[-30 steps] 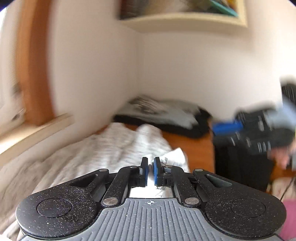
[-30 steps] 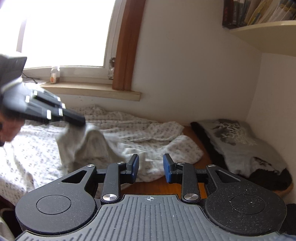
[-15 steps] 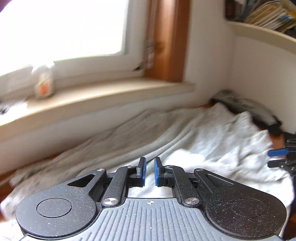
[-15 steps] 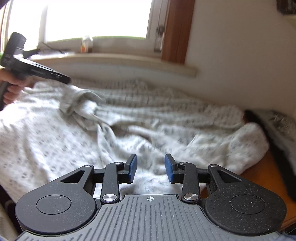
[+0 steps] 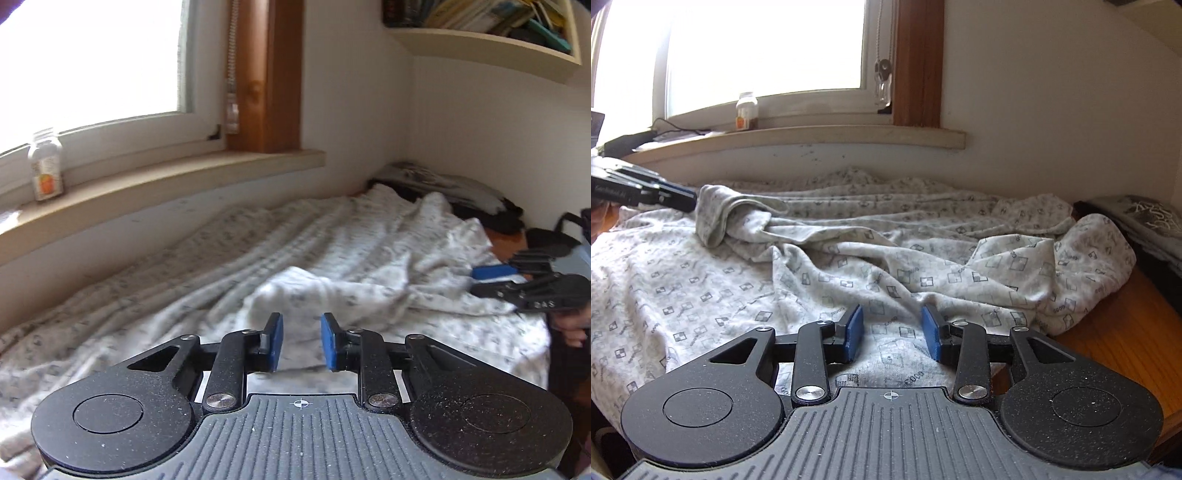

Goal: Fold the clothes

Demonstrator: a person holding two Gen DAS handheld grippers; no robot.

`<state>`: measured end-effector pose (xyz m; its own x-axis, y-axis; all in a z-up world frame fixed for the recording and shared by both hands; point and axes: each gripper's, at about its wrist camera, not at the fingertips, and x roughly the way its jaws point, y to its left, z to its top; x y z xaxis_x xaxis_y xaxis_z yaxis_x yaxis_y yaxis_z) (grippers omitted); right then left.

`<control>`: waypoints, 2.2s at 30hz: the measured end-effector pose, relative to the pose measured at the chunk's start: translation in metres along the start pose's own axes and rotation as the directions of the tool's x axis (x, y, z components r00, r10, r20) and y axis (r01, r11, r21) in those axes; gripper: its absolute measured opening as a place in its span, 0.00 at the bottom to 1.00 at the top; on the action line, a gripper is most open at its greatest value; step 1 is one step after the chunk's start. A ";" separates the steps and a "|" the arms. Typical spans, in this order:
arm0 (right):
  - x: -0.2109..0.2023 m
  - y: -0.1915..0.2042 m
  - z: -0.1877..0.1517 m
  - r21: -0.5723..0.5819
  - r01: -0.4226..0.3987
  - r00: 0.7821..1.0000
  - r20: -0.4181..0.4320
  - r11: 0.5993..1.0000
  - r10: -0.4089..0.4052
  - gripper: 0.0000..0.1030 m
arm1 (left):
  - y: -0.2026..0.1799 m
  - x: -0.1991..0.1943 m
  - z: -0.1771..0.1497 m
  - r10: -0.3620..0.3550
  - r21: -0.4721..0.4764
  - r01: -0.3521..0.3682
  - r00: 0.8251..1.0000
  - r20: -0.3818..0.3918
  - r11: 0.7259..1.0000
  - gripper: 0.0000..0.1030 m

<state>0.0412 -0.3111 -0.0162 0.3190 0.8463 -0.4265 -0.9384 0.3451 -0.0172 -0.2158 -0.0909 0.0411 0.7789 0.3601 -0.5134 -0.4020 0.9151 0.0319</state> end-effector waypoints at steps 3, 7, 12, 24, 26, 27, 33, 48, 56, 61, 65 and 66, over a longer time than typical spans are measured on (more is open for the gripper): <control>0.000 0.000 -0.003 0.004 -0.001 1.000 0.016 1.000 0.001 0.36 | -0.013 0.012 -0.001 0.017 0.023 -0.017 0.999 -0.037 1.000 0.37; -0.001 0.000 -0.008 0.010 0.000 0.999 0.038 1.000 0.000 0.36 | -0.020 0.032 -0.001 0.068 0.081 -0.063 0.995 -0.068 0.995 0.59; 0.000 0.001 -0.011 0.008 -0.002 0.999 0.047 1.000 0.001 0.36 | -0.025 0.047 0.002 0.149 0.178 -0.137 0.987 -0.053 0.974 0.53; -0.008 0.018 0.012 -0.051 -0.092 0.995 -0.043 0.994 0.090 0.44 | 0.061 0.017 0.026 0.114 -0.104 -0.113 0.994 0.002 0.988 0.09; -0.006 0.025 0.015 -0.070 -0.140 0.988 -0.078 0.988 0.135 0.45 | 0.072 0.021 0.026 0.107 -0.128 -0.108 0.994 -0.017 0.986 0.09; -0.006 0.027 0.015 -0.084 -0.150 0.985 -0.094 0.985 0.142 0.44 | 0.076 0.023 0.024 0.101 -0.142 -0.103 0.995 -0.022 0.984 0.09; -0.011 0.019 0.018 -0.109 -0.155 0.978 -0.157 0.982 0.137 0.10 | 0.095 0.015 0.017 0.045 -0.253 -0.042 0.999 0.006 0.966 0.08; -0.099 0.008 0.022 -0.166 -0.231 0.950 -0.251 0.959 0.185 0.05 | 0.097 -0.063 -0.043 -0.080 -0.350 0.052 0.995 -0.064 0.935 0.10; -0.101 -0.001 0.040 -0.160 -0.198 0.964 -0.212 0.967 0.162 0.22 | 0.093 -0.068 -0.036 0.069 -0.226 -0.085 0.995 -0.077 0.971 0.35; -0.105 -0.013 0.043 -0.149 -0.154 0.974 -0.188 0.977 0.124 0.32 | 0.068 -0.055 -0.020 0.027 -0.140 -0.032 0.999 -0.041 0.990 0.51; -0.094 -0.027 0.038 -0.116 -0.038 0.984 -0.178 0.992 0.017 0.37 | 0.042 -0.033 -0.017 -0.020 -0.060 0.017 0.998 -0.052 0.998 0.69; -0.089 -0.033 0.038 -0.099 -0.006 0.984 -0.177 0.995 -0.012 0.38 | 0.036 -0.026 -0.017 -0.017 -0.037 0.014 0.998 -0.066 0.999 0.69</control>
<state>0.0489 -0.3827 0.0564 0.3018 0.7568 -0.5798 -0.9487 0.2985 -0.1042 -0.2588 -0.0699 0.0404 0.7524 0.3319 -0.5690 -0.4083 0.9128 -0.0075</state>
